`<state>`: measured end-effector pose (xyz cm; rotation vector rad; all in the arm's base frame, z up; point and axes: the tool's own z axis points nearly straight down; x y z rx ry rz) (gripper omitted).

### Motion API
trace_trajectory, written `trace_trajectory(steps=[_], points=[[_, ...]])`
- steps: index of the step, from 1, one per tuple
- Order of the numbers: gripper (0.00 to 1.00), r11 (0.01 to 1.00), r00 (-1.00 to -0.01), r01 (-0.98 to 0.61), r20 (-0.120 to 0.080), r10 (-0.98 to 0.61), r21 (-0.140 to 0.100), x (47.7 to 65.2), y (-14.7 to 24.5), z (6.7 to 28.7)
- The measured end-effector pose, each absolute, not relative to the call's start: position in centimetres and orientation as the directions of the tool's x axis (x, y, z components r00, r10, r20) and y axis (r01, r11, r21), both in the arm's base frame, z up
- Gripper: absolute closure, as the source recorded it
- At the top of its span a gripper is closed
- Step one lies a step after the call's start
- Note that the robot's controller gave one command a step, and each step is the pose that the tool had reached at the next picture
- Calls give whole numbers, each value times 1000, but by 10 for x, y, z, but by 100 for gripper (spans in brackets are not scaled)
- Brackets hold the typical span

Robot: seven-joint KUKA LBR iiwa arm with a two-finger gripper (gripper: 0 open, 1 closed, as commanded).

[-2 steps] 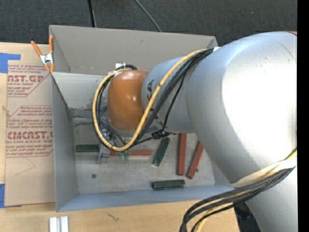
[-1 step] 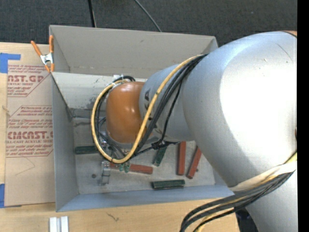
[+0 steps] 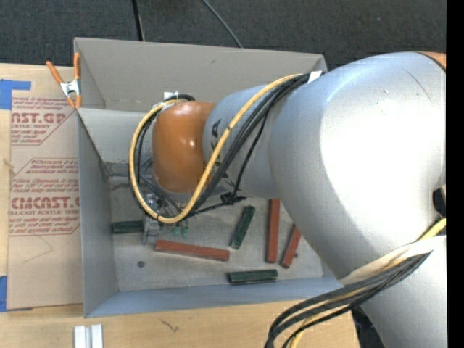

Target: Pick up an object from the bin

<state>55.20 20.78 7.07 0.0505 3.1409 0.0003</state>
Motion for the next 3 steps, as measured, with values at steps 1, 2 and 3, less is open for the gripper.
trace_trajectory(steps=[1, 2, 3], points=[[100, 999, -999, 32, -1, 32, 1, 552, 208, 71], [100, 939, -939, 344, -3, 344, 3, 579, 195, 72], [100, 939, -939, 344, -3, 344, 3, 579, 195, 72]])
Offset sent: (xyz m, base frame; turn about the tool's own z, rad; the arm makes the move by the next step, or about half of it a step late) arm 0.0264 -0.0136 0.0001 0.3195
